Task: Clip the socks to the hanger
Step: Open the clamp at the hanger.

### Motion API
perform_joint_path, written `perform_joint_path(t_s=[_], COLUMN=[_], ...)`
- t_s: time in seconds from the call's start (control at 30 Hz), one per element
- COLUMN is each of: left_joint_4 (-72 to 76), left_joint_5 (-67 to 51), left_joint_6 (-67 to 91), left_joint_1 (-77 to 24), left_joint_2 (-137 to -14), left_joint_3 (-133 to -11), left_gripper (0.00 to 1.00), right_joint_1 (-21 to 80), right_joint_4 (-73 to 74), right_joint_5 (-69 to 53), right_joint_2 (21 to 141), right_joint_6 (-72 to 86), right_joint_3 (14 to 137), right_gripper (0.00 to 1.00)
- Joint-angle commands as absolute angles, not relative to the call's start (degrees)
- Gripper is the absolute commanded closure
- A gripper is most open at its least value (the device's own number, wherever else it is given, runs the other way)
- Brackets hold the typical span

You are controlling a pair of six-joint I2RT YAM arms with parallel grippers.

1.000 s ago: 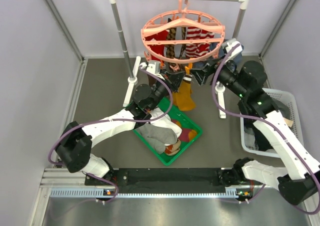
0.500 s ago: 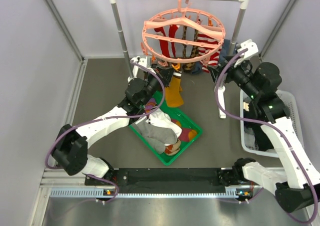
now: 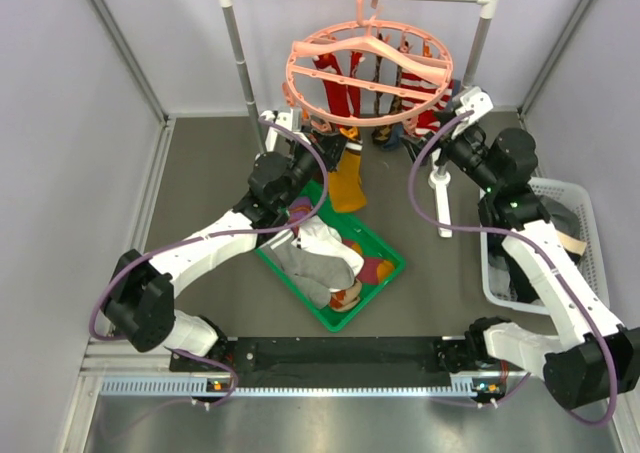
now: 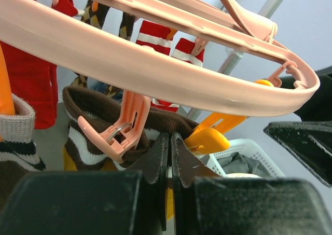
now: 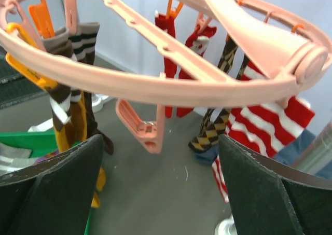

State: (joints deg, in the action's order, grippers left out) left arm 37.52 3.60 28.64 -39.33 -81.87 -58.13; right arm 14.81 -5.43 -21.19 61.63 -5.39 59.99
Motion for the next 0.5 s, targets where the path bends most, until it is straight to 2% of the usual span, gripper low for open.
perform_joint_path(t_s=[0.0,0.33,0.47], left_joint_4=[37.97,38.23,38.15], left_joint_5=[2.46,1.49,1.14], left_joint_6=[29.27,30.59,30.76], left_joint_1=[-39.11,-39.02,-39.02], left_joint_2=[-79.80,-79.10,-79.28], left_joint_3=[-60.82,-61.00,-61.17], left_gripper=[0.95,0.95,0.95], right_joint_1=[14.24,14.41,14.41], right_joint_4=[-14.59,-21.26,-21.80], right_joint_5=[-24.17,-23.03,-22.50], right_joint_2=[63.36,66.09,66.88], right_joint_6=[-4.57,-0.44,2.81], right_joint_3=[61.17,60.56,61.00], right_gripper=[0.10,0.11,0.16])
